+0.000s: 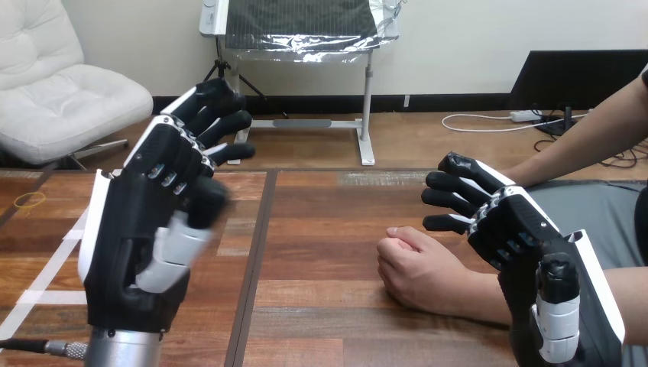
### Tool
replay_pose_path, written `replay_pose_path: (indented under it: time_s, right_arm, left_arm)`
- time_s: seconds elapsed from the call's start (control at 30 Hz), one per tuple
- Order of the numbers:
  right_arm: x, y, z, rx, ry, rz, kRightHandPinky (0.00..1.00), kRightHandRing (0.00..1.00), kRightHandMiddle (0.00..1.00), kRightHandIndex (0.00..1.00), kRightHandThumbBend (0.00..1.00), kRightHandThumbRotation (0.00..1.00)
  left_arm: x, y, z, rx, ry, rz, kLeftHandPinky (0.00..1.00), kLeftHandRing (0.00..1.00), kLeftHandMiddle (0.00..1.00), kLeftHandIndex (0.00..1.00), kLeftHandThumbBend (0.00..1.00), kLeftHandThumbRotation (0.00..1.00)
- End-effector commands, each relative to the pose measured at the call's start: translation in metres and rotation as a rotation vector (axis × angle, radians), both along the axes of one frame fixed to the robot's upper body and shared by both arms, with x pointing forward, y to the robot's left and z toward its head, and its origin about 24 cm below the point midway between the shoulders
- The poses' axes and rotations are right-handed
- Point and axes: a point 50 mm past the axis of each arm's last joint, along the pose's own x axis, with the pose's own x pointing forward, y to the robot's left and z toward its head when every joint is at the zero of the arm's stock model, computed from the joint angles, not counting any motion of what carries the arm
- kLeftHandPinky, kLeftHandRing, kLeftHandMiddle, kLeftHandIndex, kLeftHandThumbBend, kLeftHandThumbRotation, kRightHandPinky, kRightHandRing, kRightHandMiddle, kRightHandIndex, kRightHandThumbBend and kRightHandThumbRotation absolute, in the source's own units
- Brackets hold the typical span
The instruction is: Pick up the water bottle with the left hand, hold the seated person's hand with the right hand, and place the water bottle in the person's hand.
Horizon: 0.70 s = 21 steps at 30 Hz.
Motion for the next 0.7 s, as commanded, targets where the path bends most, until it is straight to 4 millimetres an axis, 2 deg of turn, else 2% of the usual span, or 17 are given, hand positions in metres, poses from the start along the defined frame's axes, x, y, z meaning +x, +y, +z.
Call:
replay_pose_path:
  time_s: [0.0,0.4,0.6,0.67]
  right_arm:
    - [0.006,0.002,0.019,-0.002,-0.099,0.018,0.70,0.79,0.80,0.82,0.88,0.98]
    - [0.006,0.003,0.019,-0.005,-0.097,0.020,0.70,0.79,0.80,0.82,0.88,0.98]
    - [0.006,0.003,0.019,-0.004,-0.099,0.019,0.70,0.79,0.80,0.82,0.88,0.98]
    - [0.006,0.003,0.019,-0.004,-0.099,0.019,0.70,0.79,0.80,0.82,0.88,0.98]
  left_arm:
    - [0.004,-0.001,0.012,0.048,-0.084,0.040,0.63,0.78,0.82,0.80,1.00,0.03]
    - [0.006,0.007,0.012,0.182,-0.099,0.167,0.62,0.84,0.88,0.86,1.00,0.00]
    - [0.010,0.016,0.011,0.224,-0.109,0.235,0.64,0.86,0.89,0.88,1.00,0.00]
    - [0.010,0.018,0.010,0.231,-0.107,0.251,0.69,0.87,0.89,0.88,1.00,0.00]
